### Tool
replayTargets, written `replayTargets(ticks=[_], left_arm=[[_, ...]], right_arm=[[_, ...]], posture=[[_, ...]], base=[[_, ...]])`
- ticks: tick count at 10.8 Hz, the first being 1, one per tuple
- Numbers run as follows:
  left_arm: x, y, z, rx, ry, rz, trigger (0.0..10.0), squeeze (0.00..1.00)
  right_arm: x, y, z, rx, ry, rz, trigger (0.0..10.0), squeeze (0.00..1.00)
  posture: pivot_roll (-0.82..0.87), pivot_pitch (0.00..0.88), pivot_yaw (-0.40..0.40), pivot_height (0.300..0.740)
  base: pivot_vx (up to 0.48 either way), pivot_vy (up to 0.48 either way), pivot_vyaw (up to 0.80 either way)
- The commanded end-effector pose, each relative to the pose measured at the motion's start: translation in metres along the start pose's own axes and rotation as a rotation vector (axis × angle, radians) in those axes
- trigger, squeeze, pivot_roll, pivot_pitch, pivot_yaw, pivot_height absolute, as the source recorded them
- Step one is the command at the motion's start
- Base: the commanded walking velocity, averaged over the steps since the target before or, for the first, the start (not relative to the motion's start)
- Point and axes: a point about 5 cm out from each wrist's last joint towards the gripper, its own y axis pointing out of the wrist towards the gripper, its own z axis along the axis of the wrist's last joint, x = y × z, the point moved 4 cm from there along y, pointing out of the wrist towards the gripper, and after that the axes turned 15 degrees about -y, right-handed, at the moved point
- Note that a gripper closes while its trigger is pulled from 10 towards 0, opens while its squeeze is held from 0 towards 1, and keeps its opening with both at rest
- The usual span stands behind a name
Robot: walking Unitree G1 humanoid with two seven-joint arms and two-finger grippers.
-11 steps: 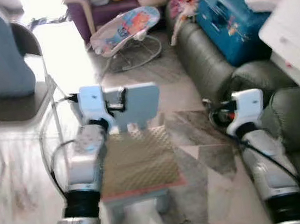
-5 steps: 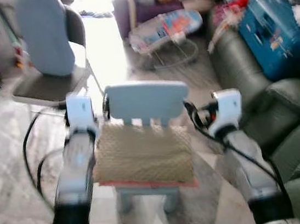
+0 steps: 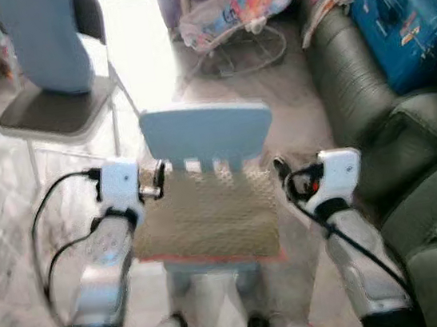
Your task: Move the pillow to the sofa
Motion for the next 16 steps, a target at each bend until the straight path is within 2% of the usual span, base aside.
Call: replayTargets(ticks=[1, 3, 4, 6, 7, 9, 13, 16], left_arm=[[0.001, -0.006, -0.003, -0.02, 0.018, -0.015, 10.0, 0.0], [0.005, -0.011, -0.01, -0.047, 0.024, -0.045, 10.0, 0.0], [0.009, -0.012, -0.011, -0.055, 0.027, -0.061, 10.0, 0.0], [0.008, -0.015, -0.01, -0.064, 0.043, -0.069, 10.0, 0.0], [0.003, -0.015, -0.008, -0.062, 0.048, -0.049, 10.0, 0.0], [0.004, -0.011, -0.004, -0.047, 0.059, -0.032, 10.0, 0.0], [0.011, -0.015, -0.005, -0.05, 0.038, -0.026, 10.0, 0.0], [0.006, -0.01, 0.002, -0.027, 0.039, 0.011, 10.0, 0.0]], right_arm=[[0.005, -0.006, -0.005, -0.024, 0.003, -0.017, 10.0, 0.0], [-0.001, -0.012, -0.018, -0.065, 0.024, -0.024, 10.0, 0.0], [0.002, -0.013, -0.023, -0.088, 0.052, -0.045, 10.0, 0.0], [0.002, -0.014, -0.021, -0.092, 0.06, -0.054, 10.0, 0.0], [0.0, -0.014, -0.016, -0.073, 0.055, -0.049, 10.0, 0.0], [-0.002, -0.014, -0.015, -0.072, 0.057, -0.036, 10.0, 0.0], [-0.003, -0.011, -0.011, -0.064, 0.054, -0.009, 10.0, 0.0], [-0.004, -0.009, -0.011, -0.065, 0.052, 0.001, 10.0, 0.0]], posture=[[-0.02, 0.265, -0.045, 0.74], [0.0, 0.29, -0.045, 0.74], [0.01, 0.296, -0.046, 0.74], [0.0, 0.302, -0.026, 0.74], [-0.01, 0.305, -0.025, 0.74], [-0.01, 0.31, -0.036, 0.74], [0.0, 0.316, -0.05, 0.67], [-0.01, 0.314, -0.057, 0.615]], base=[[0.0, 0.0, 0.0], [0.0, 0.0, 0.0], [0.0, 0.0, 0.0], [0.0, 0.0, 0.0], [0.0, 0.0, 0.0], [0.0, 0.0, 0.0], [0.0, 0.0, 0.0], [0.0, 0.0, 0.0]])
